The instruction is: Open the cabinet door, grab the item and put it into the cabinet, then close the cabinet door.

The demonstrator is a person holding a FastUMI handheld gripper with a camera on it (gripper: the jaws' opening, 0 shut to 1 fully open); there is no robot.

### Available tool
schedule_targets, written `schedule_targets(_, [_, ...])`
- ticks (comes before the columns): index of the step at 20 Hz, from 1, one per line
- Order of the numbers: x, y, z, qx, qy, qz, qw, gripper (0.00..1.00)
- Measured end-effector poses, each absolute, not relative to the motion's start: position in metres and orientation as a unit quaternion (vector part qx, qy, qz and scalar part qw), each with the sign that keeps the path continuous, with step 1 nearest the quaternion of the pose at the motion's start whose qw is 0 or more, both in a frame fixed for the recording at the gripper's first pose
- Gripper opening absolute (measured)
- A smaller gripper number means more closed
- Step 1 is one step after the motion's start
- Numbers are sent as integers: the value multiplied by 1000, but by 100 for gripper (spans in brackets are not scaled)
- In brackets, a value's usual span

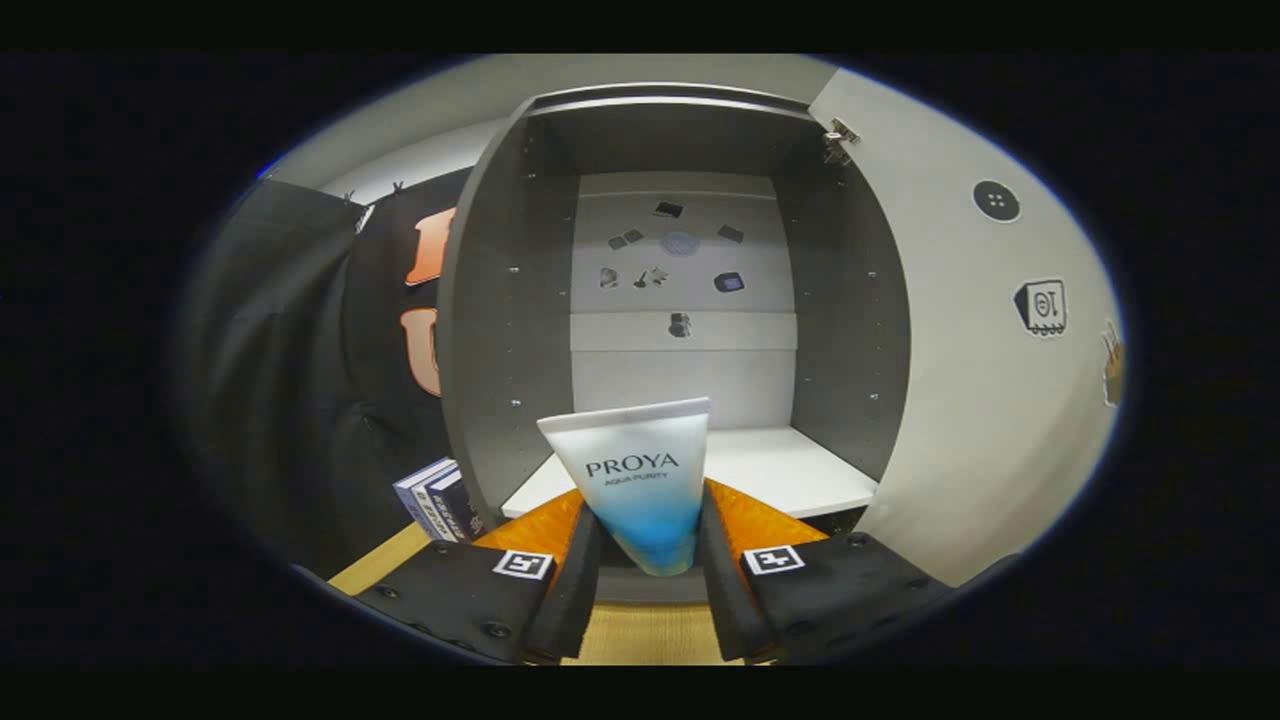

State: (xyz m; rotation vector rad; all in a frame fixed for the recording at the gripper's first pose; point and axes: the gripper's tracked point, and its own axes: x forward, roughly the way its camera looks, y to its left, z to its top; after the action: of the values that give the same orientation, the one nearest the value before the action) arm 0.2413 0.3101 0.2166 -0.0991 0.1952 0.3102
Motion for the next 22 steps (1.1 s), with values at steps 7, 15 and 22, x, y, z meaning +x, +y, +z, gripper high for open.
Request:
schedule_targets(7, [327,325,189,-41,163,141,976,56])
schedule_targets(15, [352,313,170,-33,185,121,975,56])
schedule_targets(22, [341,307,182,-45,152,109,981,78])
